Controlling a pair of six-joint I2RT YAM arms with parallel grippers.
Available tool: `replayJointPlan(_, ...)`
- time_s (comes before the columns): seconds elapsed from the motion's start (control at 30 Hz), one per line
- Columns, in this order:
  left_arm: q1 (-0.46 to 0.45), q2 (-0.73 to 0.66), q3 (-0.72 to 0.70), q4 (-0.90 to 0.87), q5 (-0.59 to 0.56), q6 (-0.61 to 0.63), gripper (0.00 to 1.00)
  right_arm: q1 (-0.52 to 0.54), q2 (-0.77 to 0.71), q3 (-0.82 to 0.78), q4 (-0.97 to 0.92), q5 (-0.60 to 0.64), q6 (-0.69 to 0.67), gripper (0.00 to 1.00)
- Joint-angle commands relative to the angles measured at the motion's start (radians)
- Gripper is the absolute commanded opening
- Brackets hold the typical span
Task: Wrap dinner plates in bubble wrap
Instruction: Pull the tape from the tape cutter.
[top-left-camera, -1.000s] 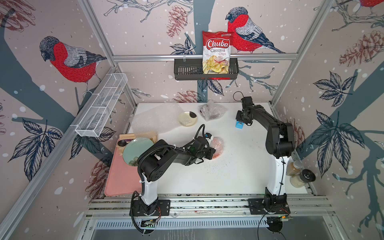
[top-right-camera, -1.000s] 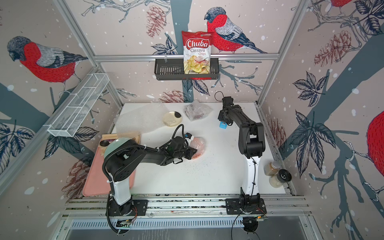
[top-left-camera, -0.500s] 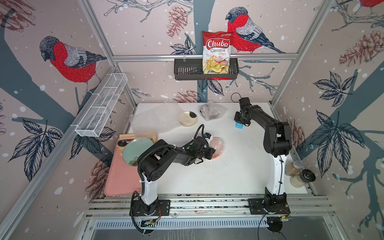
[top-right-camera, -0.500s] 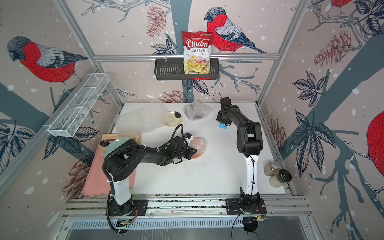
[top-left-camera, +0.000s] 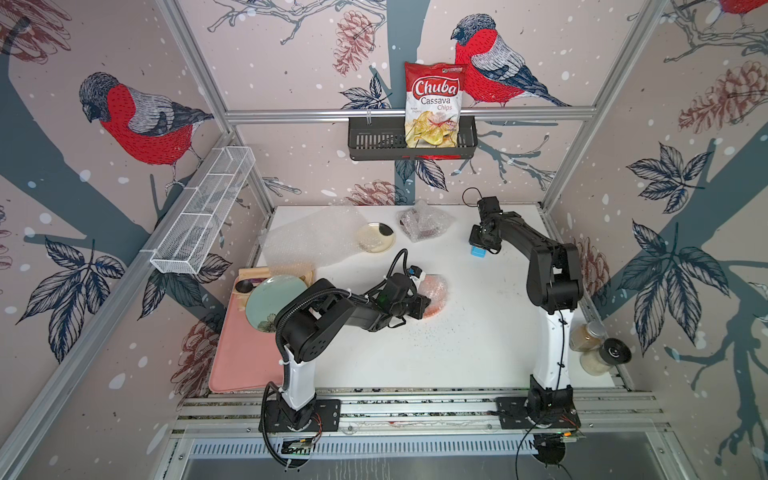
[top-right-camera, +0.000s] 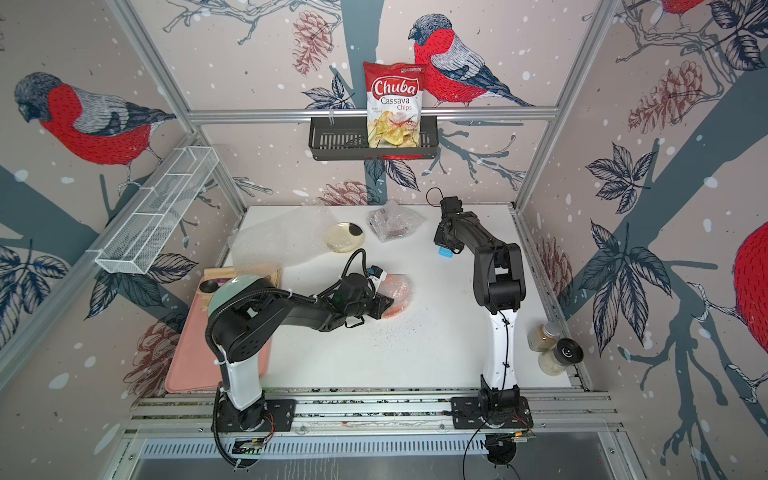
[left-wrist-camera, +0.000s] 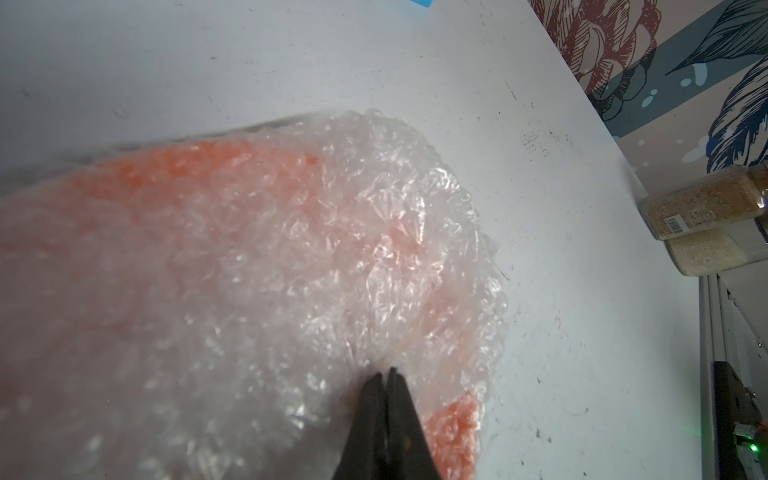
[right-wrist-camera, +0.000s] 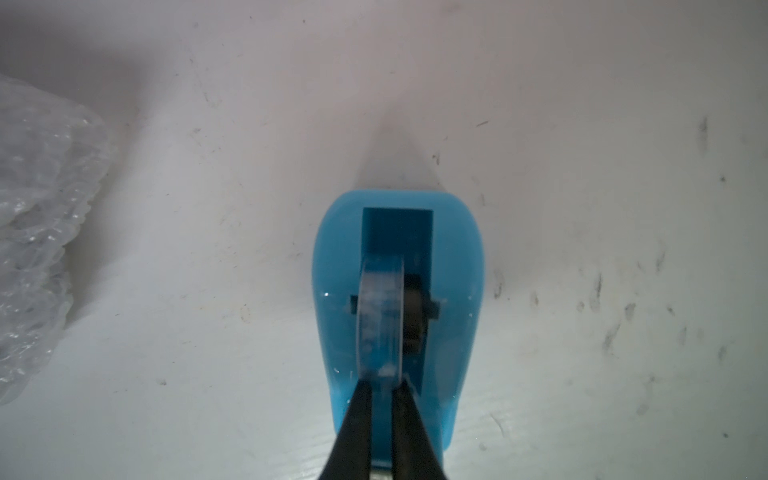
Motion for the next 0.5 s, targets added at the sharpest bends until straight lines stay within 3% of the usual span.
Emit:
replayJointPlan(0.0,0.004,0.023,-0.013,-0.230,-0.061,0.007,0.00,-0.002,-0.024,-0.017,-0.005,0.022,0.019,0.07)
replayJointPlan(0.2,0.004,0.024,-0.011,-0.232,-0.060,0.009,0.00,-0.009,-0.054,-0.025,0.006,0.001,0.015,0.00)
replayJointPlan(0.47,0.004,0.027,-0.008,-0.234,-0.061,0.007,0.00,-0.018,-0.112,-0.047,0.029,-0.041,0.021,0.00)
